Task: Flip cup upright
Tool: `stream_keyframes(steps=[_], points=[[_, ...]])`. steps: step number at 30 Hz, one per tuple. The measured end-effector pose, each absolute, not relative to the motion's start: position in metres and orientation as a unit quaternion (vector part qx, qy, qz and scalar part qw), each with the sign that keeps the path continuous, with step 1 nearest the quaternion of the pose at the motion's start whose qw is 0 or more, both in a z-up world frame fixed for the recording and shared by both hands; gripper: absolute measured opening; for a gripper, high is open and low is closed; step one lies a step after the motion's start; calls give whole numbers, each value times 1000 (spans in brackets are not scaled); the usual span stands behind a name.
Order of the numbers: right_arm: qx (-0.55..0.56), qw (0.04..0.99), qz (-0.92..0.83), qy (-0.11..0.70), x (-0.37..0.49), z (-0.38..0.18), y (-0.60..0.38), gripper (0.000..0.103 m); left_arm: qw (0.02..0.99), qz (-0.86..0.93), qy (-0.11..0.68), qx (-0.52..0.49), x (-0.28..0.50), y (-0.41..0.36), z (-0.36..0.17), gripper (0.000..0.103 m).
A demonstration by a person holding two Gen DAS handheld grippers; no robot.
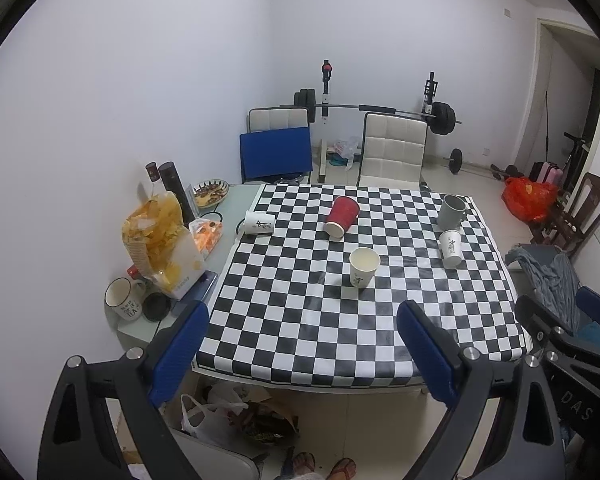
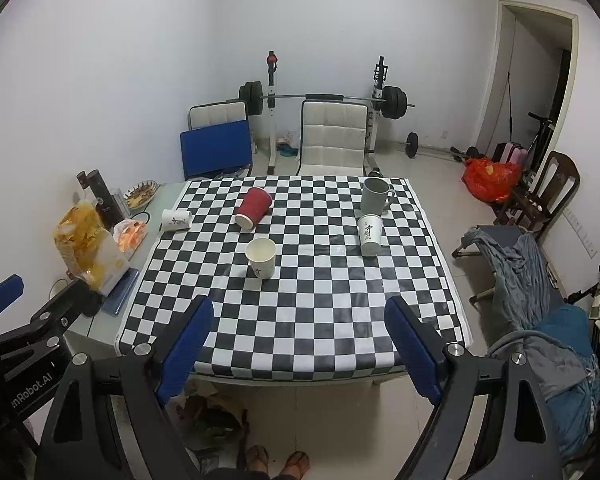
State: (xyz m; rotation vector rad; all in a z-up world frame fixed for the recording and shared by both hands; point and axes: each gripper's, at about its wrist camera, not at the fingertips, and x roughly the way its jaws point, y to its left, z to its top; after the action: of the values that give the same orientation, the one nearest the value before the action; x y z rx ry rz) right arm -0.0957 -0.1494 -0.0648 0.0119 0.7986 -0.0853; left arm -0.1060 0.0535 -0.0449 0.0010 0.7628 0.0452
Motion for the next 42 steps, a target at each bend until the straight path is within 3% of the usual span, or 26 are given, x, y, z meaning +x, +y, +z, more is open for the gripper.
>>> stream_keyframes(steps=[42], points=[[5, 921, -58, 386, -99, -54, -147, 89, 930, 18, 367, 3, -110, 53, -41, 96]])
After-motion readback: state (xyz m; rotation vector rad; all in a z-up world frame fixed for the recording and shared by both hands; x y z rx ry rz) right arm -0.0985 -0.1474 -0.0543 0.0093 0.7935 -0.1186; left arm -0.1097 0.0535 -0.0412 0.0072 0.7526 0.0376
